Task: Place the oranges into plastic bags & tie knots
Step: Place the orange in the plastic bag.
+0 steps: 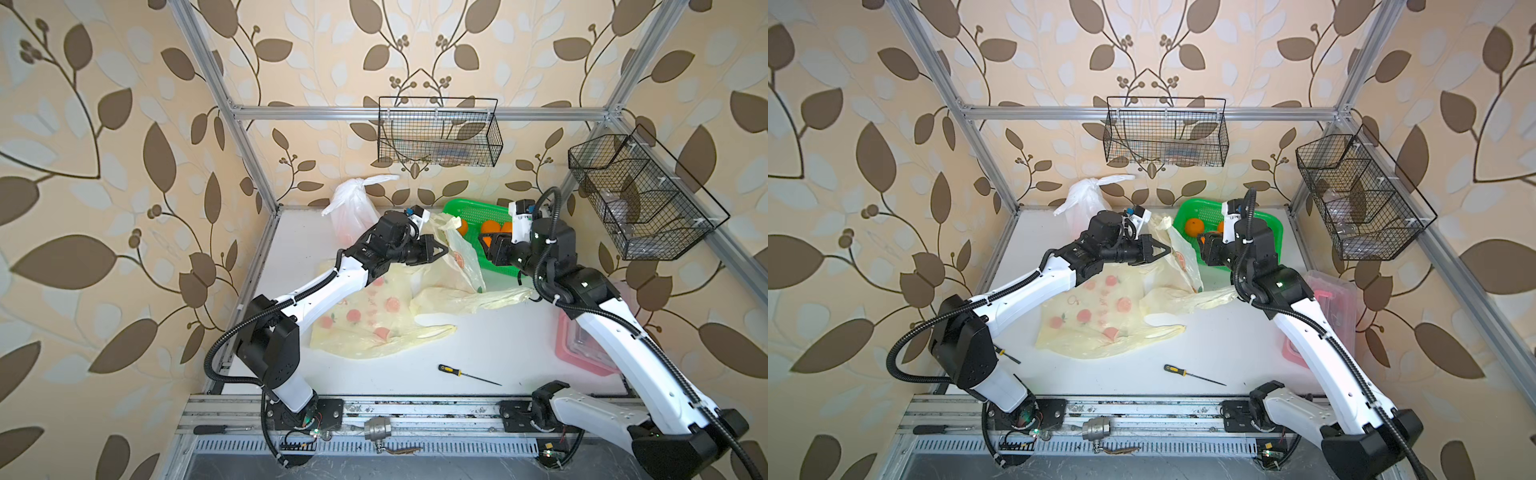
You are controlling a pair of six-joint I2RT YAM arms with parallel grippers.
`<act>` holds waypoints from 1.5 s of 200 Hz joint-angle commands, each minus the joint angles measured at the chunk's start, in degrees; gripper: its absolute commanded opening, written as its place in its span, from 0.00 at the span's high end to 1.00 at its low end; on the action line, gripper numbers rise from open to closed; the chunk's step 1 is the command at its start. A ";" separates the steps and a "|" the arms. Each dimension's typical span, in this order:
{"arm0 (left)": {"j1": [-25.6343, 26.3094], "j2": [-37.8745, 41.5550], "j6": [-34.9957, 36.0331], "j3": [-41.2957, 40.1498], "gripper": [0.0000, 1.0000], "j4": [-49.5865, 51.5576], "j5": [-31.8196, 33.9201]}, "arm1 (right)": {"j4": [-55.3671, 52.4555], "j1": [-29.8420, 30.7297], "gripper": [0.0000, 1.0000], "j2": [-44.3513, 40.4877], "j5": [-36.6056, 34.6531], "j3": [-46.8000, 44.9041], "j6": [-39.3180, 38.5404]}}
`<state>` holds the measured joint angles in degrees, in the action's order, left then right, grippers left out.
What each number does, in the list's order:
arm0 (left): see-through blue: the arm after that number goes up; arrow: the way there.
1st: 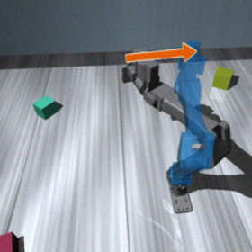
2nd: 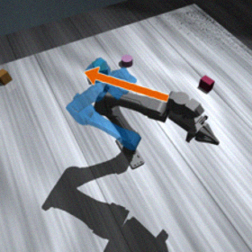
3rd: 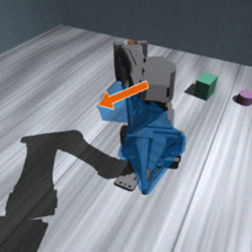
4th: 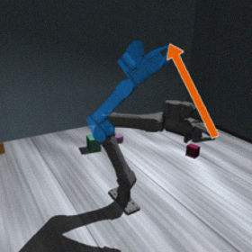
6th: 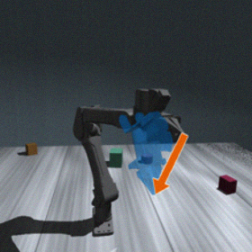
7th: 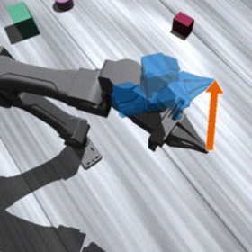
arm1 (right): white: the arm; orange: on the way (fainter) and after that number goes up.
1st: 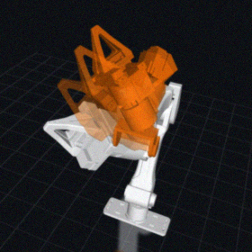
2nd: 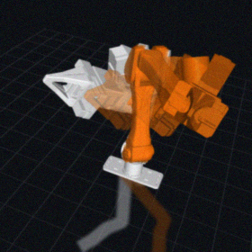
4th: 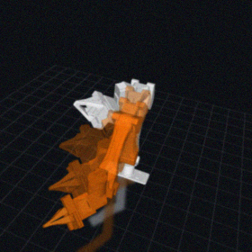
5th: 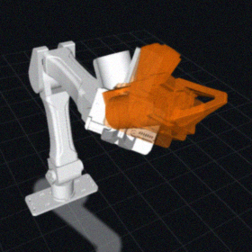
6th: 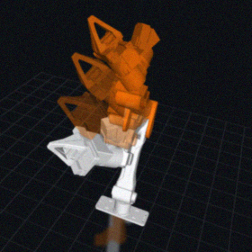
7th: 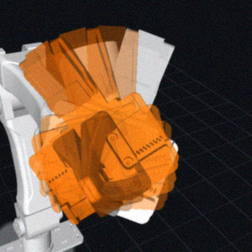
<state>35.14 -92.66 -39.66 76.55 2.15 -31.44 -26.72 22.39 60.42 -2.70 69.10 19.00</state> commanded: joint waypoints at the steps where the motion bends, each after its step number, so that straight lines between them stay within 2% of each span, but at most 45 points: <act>1: -0.77 2.27 2.24 1.79 1.00 1.13 -0.44 | 1.45 1.67 0.93 -3.75 3.86 1.75 -3.51; 30: -0.72 1.70 2.43 2.81 1.00 1.54 -1.20 | 3.18 2.06 0.93 -2.93 18.31 1.66 -3.41; 44: -0.77 1.58 2.38 2.90 1.00 1.54 -1.24 | 4.73 2.75 0.93 -0.84 23.09 1.61 -2.78; 74: -0.77 2.08 2.42 2.65 1.00 1.45 -1.41 | 7.66 5.30 0.94 4.69 24.82 2.52 -0.71; 97: -0.77 2.73 2.86 2.22 1.00 1.71 -1.43 | 8.03 5.54 0.95 9.16 22.03 4.61 1.74; 137: -2.46 6.41 4.09 -0.32 1.00 3.65 -0.09 | 1.24 5.64 0.99 13.82 5.86 6.36 3.36; 162: -4.69 8.49 4.45 -1.76 1.00 4.77 -1.05 | 0.71 5.81 0.98 14.52 0.24 6.13 4.93; 180: -6.02 9.62 5.46 -2.36 1.00 6.40 -1.60 | -0.14 6.58 0.98 15.67 -1.85 7.21 5.43; 225: -8.24 12.45 6.08 -4.10 1.00 7.24 -3.10 | -0.18 12.01 0.94 22.18 -0.70 12.97 5.54; 233: -8.53 12.74 6.16 -4.37 1.00 7.42 -3.01 | -0.05 12.86 0.90 23.68 -0.56 14.18 5.80; 238: -8.80 12.93 6.10 -4.59 1.00 7.51 -2.93 | -0.16 13.24 0.84 24.52 -0.82 14.94 6.02; 258: -10.13 14.35 5.78 -5.99 1.00 7.43 -2.42 | 0.19 13.99 0.47 25.47 -2.23 16.60 6.37; 277: -11.43 15.74 5.44 -7.00 1.00 7.49 -1.78 | 2.80 14.00 0.15 22.58 -2.07 15.75 5.58; 284: -11.90 15.90 5.54 -7.03 1.00 7.73 -1.78 | 3.32 14.00 0.11 21.33 -1.47 15.60 4.75; 300: -12.52 15.73 6.11 -6.63 1.00 9.30 -1.33 | 5.42 14.33 0.11 17.58 2.36 13.88 0.98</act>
<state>23.79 -79.26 -34.94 69.54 10.48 -32.69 -25.47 36.36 84.29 -3.11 83.61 23.83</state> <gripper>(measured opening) 0.046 0.884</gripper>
